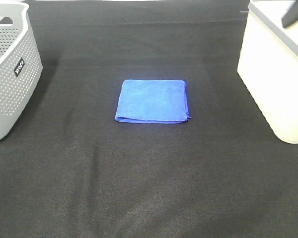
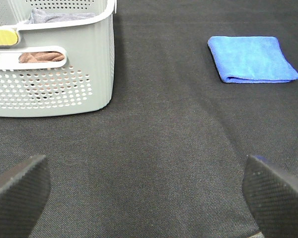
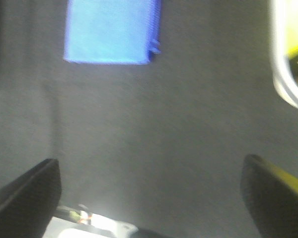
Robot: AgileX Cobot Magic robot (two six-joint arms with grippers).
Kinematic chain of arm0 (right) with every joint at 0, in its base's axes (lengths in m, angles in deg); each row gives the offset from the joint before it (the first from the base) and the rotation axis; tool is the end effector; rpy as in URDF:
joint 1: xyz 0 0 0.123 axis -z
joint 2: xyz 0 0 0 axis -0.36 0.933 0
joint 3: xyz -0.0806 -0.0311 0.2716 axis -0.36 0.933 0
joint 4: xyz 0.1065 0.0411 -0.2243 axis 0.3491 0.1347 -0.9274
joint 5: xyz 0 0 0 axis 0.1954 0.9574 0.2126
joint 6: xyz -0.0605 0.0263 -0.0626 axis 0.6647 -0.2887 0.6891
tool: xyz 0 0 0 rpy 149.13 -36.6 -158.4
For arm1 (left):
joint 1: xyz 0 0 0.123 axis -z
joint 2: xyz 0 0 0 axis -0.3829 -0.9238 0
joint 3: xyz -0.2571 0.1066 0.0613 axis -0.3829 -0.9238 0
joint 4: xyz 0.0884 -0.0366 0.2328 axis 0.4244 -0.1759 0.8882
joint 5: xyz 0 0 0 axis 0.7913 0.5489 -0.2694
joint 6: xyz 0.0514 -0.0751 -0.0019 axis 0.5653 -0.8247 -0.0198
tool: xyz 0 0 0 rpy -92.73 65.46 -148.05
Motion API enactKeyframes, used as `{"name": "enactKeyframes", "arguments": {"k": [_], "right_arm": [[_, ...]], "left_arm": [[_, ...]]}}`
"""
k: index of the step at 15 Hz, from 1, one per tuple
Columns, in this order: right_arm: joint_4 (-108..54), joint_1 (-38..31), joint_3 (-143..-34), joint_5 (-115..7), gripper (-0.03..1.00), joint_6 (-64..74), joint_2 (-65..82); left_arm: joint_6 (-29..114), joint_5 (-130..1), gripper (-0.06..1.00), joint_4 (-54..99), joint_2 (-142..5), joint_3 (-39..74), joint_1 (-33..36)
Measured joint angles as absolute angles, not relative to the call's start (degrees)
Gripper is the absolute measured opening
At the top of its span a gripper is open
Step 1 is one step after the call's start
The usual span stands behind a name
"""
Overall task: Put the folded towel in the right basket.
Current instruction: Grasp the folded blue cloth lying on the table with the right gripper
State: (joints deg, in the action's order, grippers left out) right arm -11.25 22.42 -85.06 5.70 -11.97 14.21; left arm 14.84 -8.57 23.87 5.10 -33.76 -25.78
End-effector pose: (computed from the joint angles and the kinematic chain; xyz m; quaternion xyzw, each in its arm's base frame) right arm 0.2690 0.0276 0.3654 -0.0043 0.9591 0.1876 0.2120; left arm -0.0052 -0.0167 0.2793 0.0233 0.8425 -0.0619 0.5346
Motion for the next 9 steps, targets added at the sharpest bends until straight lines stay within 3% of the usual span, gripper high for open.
{"name": "enactKeyframes", "arguments": {"k": [4,9], "right_arm": [[-7.1,19.9,-95.1,3.1,0.95,-10.1,26.6],[-6.0,11.6,-110.5,2.1,0.94,-9.7,50.7]], "left_arm": [[14.8,-8.6,0.97,23.9,5.1,-33.8,-25.8],[14.8,-8.6,0.97,23.9,5.1,-33.8,-25.8]]}}
